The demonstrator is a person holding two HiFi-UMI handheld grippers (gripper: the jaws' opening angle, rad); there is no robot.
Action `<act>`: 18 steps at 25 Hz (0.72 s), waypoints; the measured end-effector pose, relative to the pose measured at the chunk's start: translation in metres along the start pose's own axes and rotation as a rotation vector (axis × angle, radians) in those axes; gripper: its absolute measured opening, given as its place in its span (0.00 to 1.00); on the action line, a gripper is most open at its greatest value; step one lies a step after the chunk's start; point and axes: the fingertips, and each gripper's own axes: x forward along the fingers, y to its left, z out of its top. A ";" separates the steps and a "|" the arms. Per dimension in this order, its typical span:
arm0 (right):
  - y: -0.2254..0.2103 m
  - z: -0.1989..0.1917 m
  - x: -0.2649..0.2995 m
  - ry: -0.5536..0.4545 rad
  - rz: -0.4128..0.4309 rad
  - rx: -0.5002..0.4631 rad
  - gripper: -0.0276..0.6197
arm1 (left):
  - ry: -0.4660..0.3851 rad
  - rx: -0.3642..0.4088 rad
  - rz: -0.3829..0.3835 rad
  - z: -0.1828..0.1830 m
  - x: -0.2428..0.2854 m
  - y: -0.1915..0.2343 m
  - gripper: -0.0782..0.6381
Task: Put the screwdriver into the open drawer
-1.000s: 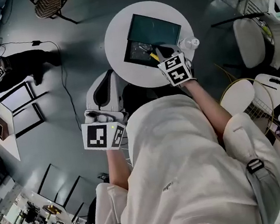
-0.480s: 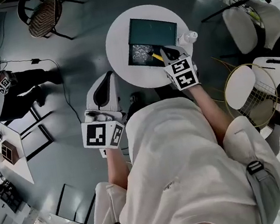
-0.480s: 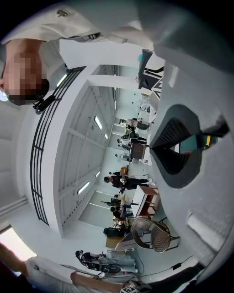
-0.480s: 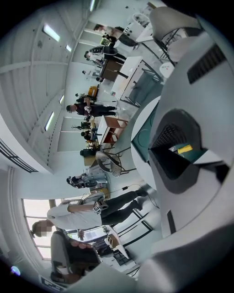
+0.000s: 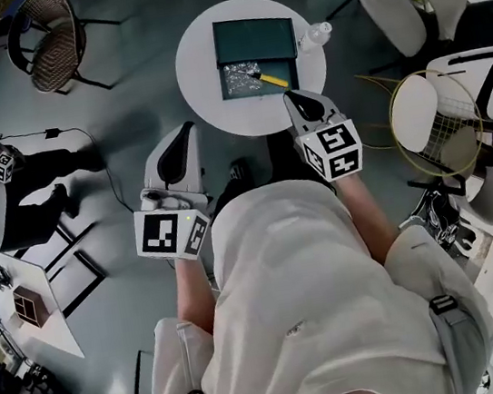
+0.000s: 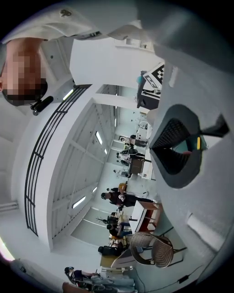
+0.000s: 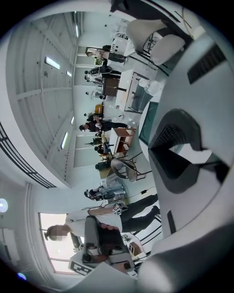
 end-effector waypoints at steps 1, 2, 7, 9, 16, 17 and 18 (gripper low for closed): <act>0.007 0.002 -0.010 -0.024 -0.005 0.012 0.05 | 0.002 0.000 -0.017 -0.003 -0.006 -0.002 0.12; 0.015 0.004 -0.020 -0.048 -0.008 0.024 0.05 | 0.006 0.001 -0.033 -0.006 -0.011 -0.004 0.12; 0.038 0.019 -0.076 -0.171 -0.024 0.064 0.05 | 0.015 0.017 -0.118 -0.011 -0.027 -0.023 0.12; 0.045 0.031 -0.098 -0.225 -0.026 0.081 0.05 | 0.012 0.030 -0.152 -0.007 -0.031 -0.029 0.12; 0.064 0.082 -0.163 -0.420 -0.002 0.072 0.05 | -0.014 0.075 -0.223 0.010 -0.040 -0.047 0.12; 0.066 0.087 -0.171 -0.439 0.006 0.066 0.05 | -0.017 0.079 -0.226 0.011 -0.041 -0.051 0.12; 0.068 0.091 -0.178 -0.457 0.015 0.063 0.05 | -0.021 0.081 -0.227 0.013 -0.042 -0.054 0.12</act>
